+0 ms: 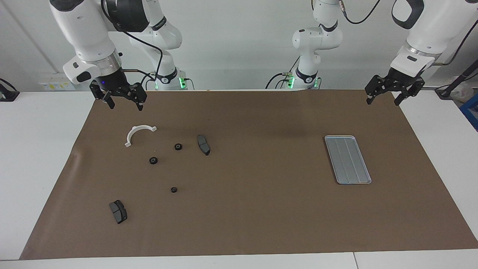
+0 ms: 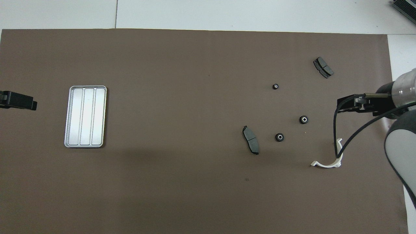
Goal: Pick bearing gear from pile to tray
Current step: 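Grasp a small black bearing gear with the right gripper and lift it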
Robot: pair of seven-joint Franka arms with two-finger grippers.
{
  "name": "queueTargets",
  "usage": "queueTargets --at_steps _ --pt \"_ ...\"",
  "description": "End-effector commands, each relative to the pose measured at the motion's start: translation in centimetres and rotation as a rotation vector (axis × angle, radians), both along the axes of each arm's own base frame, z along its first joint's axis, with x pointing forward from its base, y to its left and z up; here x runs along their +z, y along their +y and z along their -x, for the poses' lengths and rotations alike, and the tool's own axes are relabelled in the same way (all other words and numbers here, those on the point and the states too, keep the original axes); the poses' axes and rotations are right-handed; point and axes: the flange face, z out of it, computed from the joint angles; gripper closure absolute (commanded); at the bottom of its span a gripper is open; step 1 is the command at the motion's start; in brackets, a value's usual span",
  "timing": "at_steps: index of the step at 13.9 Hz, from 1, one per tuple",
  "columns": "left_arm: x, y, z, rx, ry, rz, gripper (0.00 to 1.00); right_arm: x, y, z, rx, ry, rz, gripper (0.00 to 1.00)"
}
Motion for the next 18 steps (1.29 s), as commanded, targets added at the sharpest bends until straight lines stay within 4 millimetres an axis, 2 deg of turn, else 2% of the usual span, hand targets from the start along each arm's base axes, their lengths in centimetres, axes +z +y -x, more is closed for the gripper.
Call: queueTargets --at_steps 1,3,7,9,11,13,18 --pt "-0.1 0.0 1.1 0.006 0.008 -0.018 0.00 -1.7 -0.4 1.5 -0.003 -0.007 -0.016 0.00" --pt "0.0 -0.1 1.0 0.000 0.005 -0.019 0.00 -3.5 -0.5 0.7 -0.002 -0.007 -0.017 0.00" --pt "0.0 0.1 1.1 0.005 0.007 -0.019 0.00 -11.6 -0.9 -1.3 0.043 0.008 -0.023 0.00" --pt "0.0 0.0 1.0 0.003 0.005 -0.019 0.00 -15.4 -1.7 -2.1 0.092 0.025 -0.027 0.00" --pt "0.0 0.0 1.0 0.003 0.005 -0.019 0.00 -18.9 -2.1 -2.4 0.142 0.035 -0.030 0.00" --pt "0.0 0.0 1.0 0.003 0.005 -0.019 0.00 -21.9 -3.3 -2.5 0.192 0.024 -0.032 0.00" --pt "0.0 0.0 1.0 0.003 0.005 -0.019 0.00 -26.2 -2.9 -3.5 0.202 0.004 -0.036 0.00"
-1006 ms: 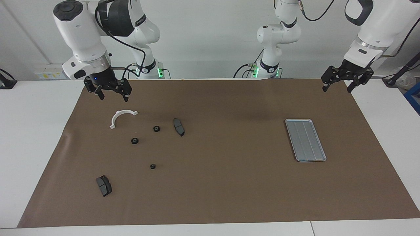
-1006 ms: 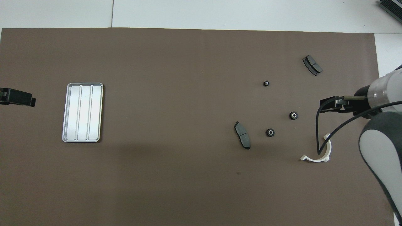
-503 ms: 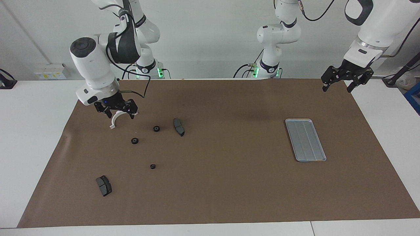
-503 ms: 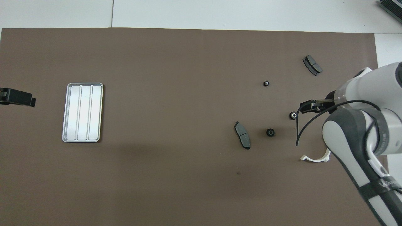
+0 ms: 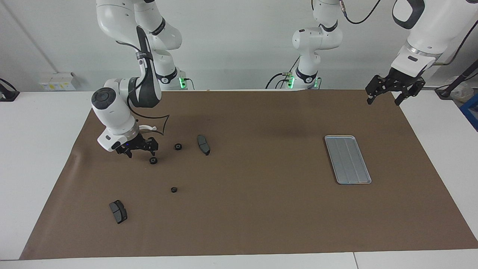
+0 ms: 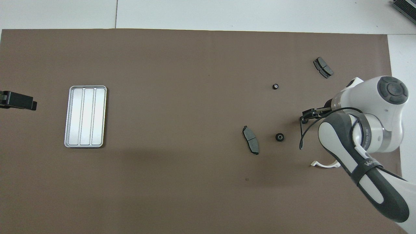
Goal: Pick bearing gear from pile to tray
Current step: 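Grasp a small black bearing gear with the right gripper and lift it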
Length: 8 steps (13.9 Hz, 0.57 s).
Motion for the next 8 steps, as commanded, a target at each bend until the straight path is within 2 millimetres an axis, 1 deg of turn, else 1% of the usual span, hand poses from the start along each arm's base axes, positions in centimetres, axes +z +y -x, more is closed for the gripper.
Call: queueTargets --at_steps 1,3,6,7,8 --pt "0.0 0.0 1.0 0.004 0.005 -0.019 0.00 -1.6 0.4 0.0 0.025 -0.028 -0.018 0.00" --pt "0.0 0.0 1.0 0.004 0.005 -0.019 0.00 -2.7 0.5 0.1 0.027 -0.038 -0.017 0.00" --pt "0.0 0.0 1.0 0.004 0.005 -0.019 0.00 -3.8 1.0 0.7 0.030 -0.018 -0.019 0.00" --pt "0.0 0.0 1.0 0.004 0.005 -0.019 0.00 -3.8 1.1 0.8 0.029 -0.019 -0.020 0.05" --pt "0.0 0.0 1.1 0.004 0.007 -0.019 0.00 -4.0 1.2 1.0 0.019 -0.016 -0.020 0.08"
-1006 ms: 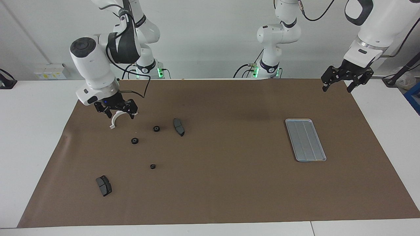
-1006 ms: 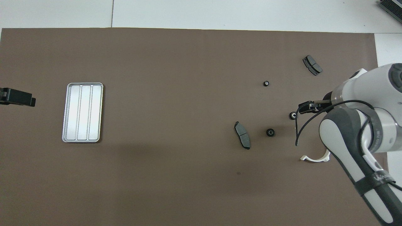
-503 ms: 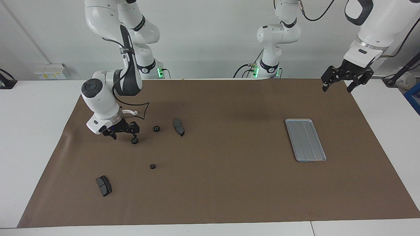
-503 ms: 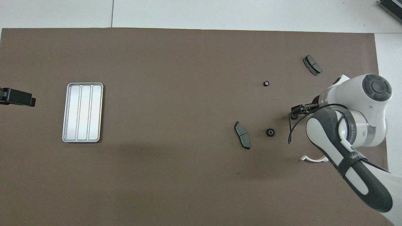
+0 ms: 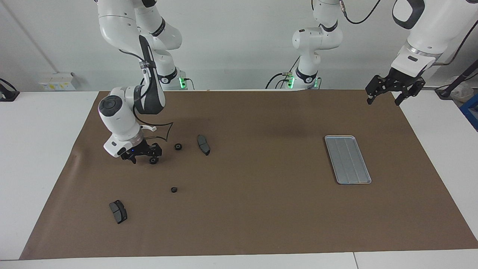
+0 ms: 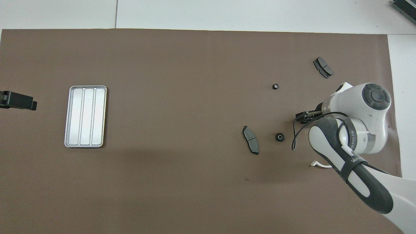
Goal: Pick bearing gear from pile to tray
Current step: 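Grasp a small black bearing gear with the right gripper and lift it, then carry the bearing gear with the right gripper toward the table center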
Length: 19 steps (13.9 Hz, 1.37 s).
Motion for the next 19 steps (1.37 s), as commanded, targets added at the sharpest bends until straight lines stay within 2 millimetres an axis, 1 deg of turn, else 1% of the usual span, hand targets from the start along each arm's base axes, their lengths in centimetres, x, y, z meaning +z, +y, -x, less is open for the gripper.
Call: queueTargets --at_steps 1,4,5,8,11,12,13,14,15,17,18,19 --pt "0.0 0.0 1.1 0.004 0.007 -0.019 0.00 -0.6 1.3 1.0 0.001 -0.006 -0.014 0.10" --pt "0.0 0.0 1.0 0.004 0.005 -0.019 0.00 -0.9 1.8 1.3 -0.008 -0.020 -0.015 0.23" --pt "0.0 0.0 1.0 0.004 0.005 -0.019 0.00 -0.9 1.7 1.3 -0.009 -0.020 -0.015 0.32" --pt "0.0 0.0 1.0 0.004 0.005 -0.019 0.00 -0.9 1.6 1.3 -0.014 -0.020 -0.014 0.65" --pt "0.0 0.0 1.1 0.004 0.007 -0.019 0.00 -0.6 1.4 1.0 -0.016 -0.027 -0.014 0.89" --pt "0.0 0.0 1.1 0.004 0.007 -0.019 0.00 -0.4 1.5 0.9 -0.016 -0.032 -0.014 0.92" --pt "0.0 0.0 1.1 0.004 0.007 -0.019 0.00 0.3 1.8 0.8 -0.017 -0.042 -0.015 0.92" --pt "0.0 0.0 1.1 0.005 0.007 -0.018 0.00 1.5 2.2 0.6 -0.029 -0.059 -0.017 0.92" --pt "0.0 0.0 1.0 0.004 0.005 -0.019 0.00 2.8 3.6 0.4 -0.039 -0.065 -0.019 0.92" --pt "0.0 0.0 1.0 0.004 0.005 -0.019 0.00 5.2 6.6 0.3 -0.082 -0.045 -0.019 0.96" --pt "0.0 0.0 1.1 0.004 0.007 -0.019 0.00 6.1 8.5 0.1 -0.098 -0.036 -0.020 0.97" --pt "0.0 0.0 1.0 0.004 0.005 -0.019 0.00 6.7 10.6 -0.3 -0.124 -0.048 -0.025 1.00"
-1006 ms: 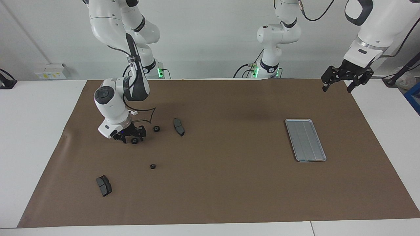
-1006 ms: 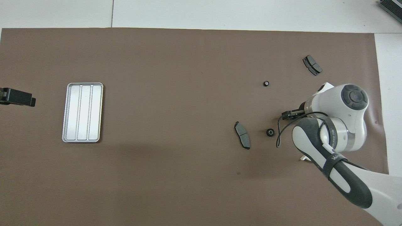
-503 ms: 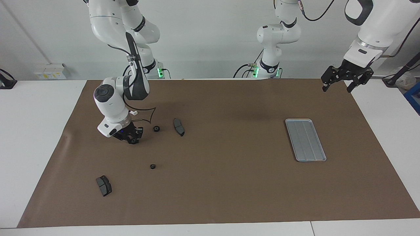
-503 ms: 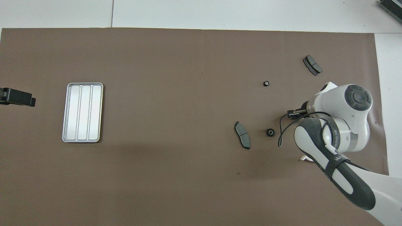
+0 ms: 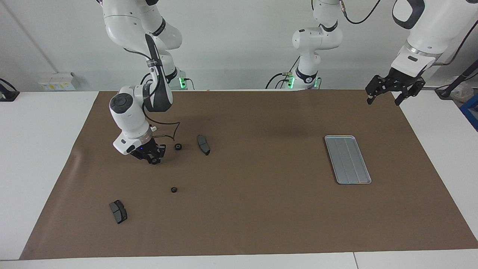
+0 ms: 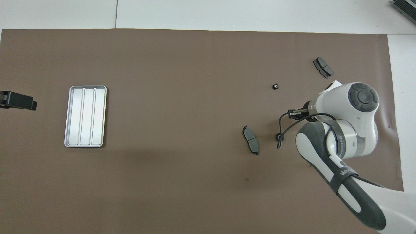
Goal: Pick bearing gear from pile to tray
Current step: 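Carry the bearing gear with the right gripper toward the table center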
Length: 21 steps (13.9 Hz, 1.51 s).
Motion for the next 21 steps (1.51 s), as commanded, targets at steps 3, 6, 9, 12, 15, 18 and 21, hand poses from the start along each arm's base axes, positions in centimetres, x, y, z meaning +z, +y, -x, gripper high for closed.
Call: queueTargets --at_steps 3,6,9,12,15,18,21 --pt "0.0 0.0 1.0 0.004 0.005 -0.019 0.00 3.0 10.0 0.0 -0.108 -0.032 -0.042 1.00" --pt "0.0 0.0 1.0 0.004 0.005 -0.019 0.00 4.5 17.7 1.1 -0.147 -0.055 -0.072 1.00" --pt "0.0 0.0 1.0 0.004 0.005 -0.017 0.00 4.3 23.0 1.5 -0.171 -0.054 -0.087 1.00" --pt "0.0 0.0 1.0 0.004 0.005 -0.019 0.00 2.4 28.5 2.4 -0.187 -0.041 -0.087 1.00" --pt "0.0 0.0 1.0 0.004 0.005 -0.019 0.00 0.3 32.4 -0.2 -0.197 -0.051 -0.048 1.00" --pt "-0.1 0.2 1.1 0.013 0.008 -0.017 0.00 -0.9 34.9 0.1 -0.207 -0.052 -0.049 0.96" --pt "-0.9 -0.5 1.4 0.003 0.008 -0.016 0.00 -2.3 35.0 0.2 -0.198 -0.056 -0.039 0.67"
